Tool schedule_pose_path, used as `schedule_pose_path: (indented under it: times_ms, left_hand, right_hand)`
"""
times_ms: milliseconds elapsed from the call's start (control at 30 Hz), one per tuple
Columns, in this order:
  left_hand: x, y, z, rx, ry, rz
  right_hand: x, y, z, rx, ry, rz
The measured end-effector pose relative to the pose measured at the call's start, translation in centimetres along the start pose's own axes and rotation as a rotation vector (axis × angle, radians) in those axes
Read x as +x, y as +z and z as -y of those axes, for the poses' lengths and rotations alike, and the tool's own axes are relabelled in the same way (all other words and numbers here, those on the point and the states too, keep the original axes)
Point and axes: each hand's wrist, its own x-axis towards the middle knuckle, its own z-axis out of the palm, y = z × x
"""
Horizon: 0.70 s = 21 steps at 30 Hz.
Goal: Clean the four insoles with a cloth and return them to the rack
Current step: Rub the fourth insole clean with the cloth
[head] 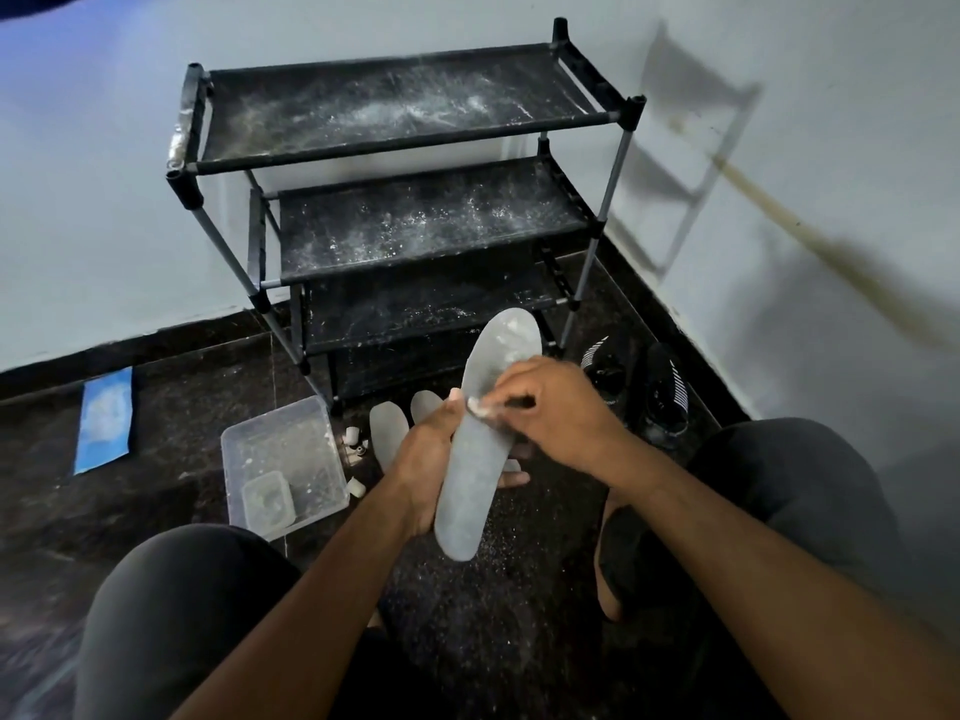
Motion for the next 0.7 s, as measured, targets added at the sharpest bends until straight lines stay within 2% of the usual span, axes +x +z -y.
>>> schedule_pose_path:
  times_ms: [100, 167, 300, 333, 367, 433, 500, 533, 600, 700]
  left_hand:
    - [0.2, -0.2, 0.4, -0.001, 0.033, 0.03]
    - [0.3, -0.2, 0.6, -0.009, 0.031, 0.042]
    - [0.5, -0.3, 0.6, -0.064, 0.001, 0.038]
    - [0.6, -0.4, 0.5, -0.074, -0.002, 0.043]
    - [0.6, -0.4, 0.5, -0.075, -0.002, 0.054]
    - [0.7, -0.3, 0.5, -0.062, 0.009, 0.072]
    - [0.8, -0.4, 0.5, -0.044, 0.024, 0.099]
    - [0.8, -0.4, 0.6, -0.039, 0.024, 0.117]
    - [0.7, -0.2, 0.6, -0.024, 0.012, 0.132]
    - [0.6, 0.0, 0.6, -0.016, 0.007, 0.102]
  right_hand:
    - [1.3, -1.5, -1.5, -0.135, 0.096, -0.244]
    - [1.6, -1.4, -2.1, -0.231, 0.117, -0.277]
    - [0.6, 0.4, -1.0, -0.148, 0.022, 0.035]
    - [0.5, 0.2, -0.5, -0.061, 0.03, 0.088]
    - [0.5, -0.2, -0.4, 0.015, 0.034, 0.069]
    - [0.8, -1.2, -1.1, 0.03, 0.054, -0.128]
    - [1.3, -1.4, -2.0, -0.106, 0.111, -0.308]
    - [1.3, -1.1, -2.2, -0.17, 0.126, -0.339]
    - [1.1, 0.0, -2.1, -0.216, 0.095, -0.258]
    - [0.4, 0.7, -1.0, -0.071, 0.06, 0.03]
